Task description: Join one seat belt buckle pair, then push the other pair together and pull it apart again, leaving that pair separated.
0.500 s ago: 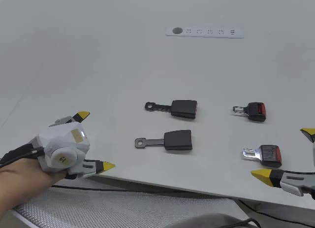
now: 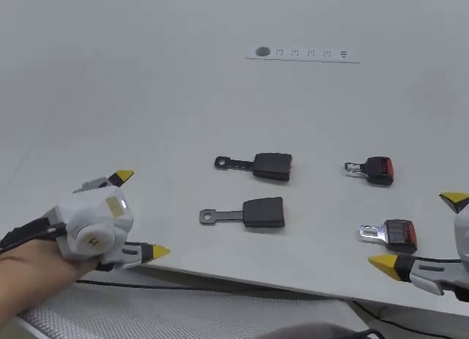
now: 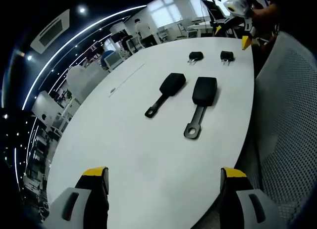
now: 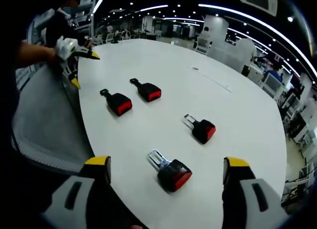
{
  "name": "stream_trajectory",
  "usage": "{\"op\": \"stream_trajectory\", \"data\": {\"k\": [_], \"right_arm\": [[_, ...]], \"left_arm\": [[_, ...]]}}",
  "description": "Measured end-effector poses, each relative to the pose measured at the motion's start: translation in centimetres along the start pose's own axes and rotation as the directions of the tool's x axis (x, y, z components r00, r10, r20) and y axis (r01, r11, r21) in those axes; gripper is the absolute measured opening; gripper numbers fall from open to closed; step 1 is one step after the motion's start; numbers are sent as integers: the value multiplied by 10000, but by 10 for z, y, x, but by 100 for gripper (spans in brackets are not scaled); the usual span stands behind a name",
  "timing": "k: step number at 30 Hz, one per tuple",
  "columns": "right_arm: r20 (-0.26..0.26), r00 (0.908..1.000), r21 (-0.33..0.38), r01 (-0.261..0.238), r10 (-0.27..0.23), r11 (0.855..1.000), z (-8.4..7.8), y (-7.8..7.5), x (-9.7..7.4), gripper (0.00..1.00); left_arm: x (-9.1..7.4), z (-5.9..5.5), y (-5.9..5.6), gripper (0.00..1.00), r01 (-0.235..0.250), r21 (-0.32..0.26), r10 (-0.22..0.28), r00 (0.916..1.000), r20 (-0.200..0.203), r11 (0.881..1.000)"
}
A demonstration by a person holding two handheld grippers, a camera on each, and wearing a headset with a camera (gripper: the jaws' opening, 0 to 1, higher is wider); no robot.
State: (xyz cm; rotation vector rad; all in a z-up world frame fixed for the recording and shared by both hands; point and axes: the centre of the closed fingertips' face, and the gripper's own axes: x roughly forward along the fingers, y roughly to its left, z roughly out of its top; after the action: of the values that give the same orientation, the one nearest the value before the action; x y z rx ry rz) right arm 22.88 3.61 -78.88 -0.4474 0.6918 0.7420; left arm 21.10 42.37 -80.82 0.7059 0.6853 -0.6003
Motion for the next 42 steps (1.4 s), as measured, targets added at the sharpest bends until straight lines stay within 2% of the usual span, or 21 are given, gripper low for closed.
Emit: {"op": "stream_trajectory", "data": {"k": [8, 15, 26, 28, 31, 42], "right_arm": [[45, 10000, 34, -4, 4, 10000, -1, -1, 1, 97], [594, 9981, 34, 176, -178, 9998, 13, -8, -3, 100], [519, 9984, 172, 218, -227, 9996, 11, -13, -1, 99], [502, 9985, 2, 222, -222, 9998, 10, -14, -1, 99], [395, 9991, -641, 205, -180, 9977, 9, -12, -1, 98], [408, 9992, -869, 33, 2, 9962, 10, -11, 0, 95]], "left_arm": [[0, 0, 0, 95, 16, -22, -16, 10000, -2, 10000], [0, -1, 0, 95, 14, -30, -14, 10000, 1, 10000], [0, -1, 0, 95, 14, -34, -14, 10000, -27, 10000], [0, -1, 0, 95, 15, -37, -15, 10000, -26, 10000], [0, -1, 0, 95, 18, -55, -18, 10000, -30, 10000], [-1, 0, 3, 95, -91, -161, 90, 10000, -19, 9998]]}}
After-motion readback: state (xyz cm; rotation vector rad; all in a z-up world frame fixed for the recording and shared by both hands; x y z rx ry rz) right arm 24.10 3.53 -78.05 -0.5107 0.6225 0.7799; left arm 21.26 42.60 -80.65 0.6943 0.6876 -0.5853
